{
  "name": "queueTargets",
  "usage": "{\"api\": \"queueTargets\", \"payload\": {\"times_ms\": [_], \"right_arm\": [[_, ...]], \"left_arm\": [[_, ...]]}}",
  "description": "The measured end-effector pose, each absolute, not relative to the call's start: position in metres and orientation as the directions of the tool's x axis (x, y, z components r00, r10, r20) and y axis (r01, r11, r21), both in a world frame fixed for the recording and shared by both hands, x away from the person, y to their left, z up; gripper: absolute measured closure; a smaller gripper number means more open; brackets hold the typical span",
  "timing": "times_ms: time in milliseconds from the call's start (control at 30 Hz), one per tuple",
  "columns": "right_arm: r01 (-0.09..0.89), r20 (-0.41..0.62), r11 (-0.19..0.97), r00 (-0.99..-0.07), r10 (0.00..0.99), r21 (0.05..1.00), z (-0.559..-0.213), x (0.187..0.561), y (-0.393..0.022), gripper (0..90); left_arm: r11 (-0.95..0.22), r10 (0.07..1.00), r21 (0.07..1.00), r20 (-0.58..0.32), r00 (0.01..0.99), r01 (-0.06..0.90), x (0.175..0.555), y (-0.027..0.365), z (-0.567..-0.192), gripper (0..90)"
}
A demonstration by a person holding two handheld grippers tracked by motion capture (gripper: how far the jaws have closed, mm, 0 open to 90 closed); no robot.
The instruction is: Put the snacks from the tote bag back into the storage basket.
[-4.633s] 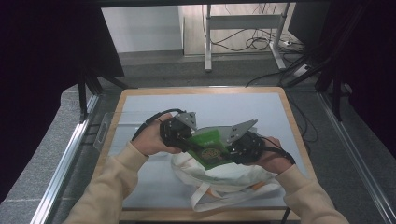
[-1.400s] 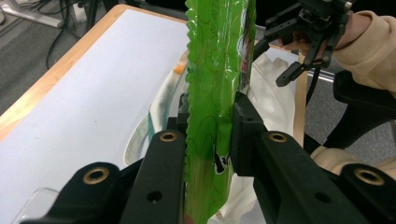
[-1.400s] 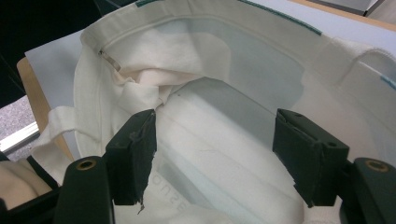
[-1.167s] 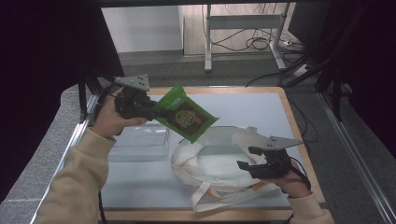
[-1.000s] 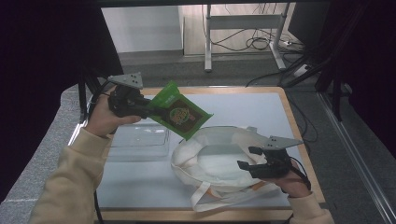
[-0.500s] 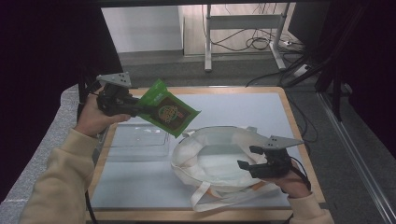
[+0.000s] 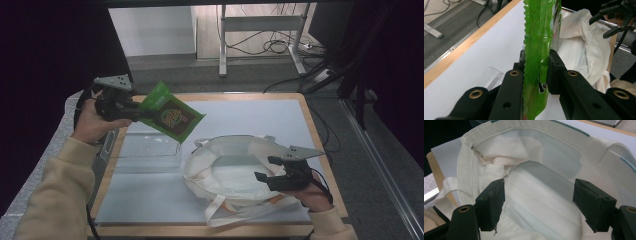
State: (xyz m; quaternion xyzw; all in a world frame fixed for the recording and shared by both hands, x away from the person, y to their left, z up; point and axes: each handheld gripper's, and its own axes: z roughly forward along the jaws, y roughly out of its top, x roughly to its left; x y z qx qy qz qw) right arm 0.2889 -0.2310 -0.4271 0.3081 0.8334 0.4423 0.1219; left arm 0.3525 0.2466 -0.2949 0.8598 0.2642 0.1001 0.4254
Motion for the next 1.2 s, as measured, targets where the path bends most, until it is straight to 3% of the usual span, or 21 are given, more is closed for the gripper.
{"api": "queueTargets", "payload": {"times_ms": [1200], "right_arm": [[0.413,0.054,0.440,-0.774,0.630,0.797,-0.432,0.289,-0.227,23.4]], "left_arm": [[-0.493,0.620,0.726,-0.093,0.779,0.479,0.381,0.288,-0.327,78.2]]}}
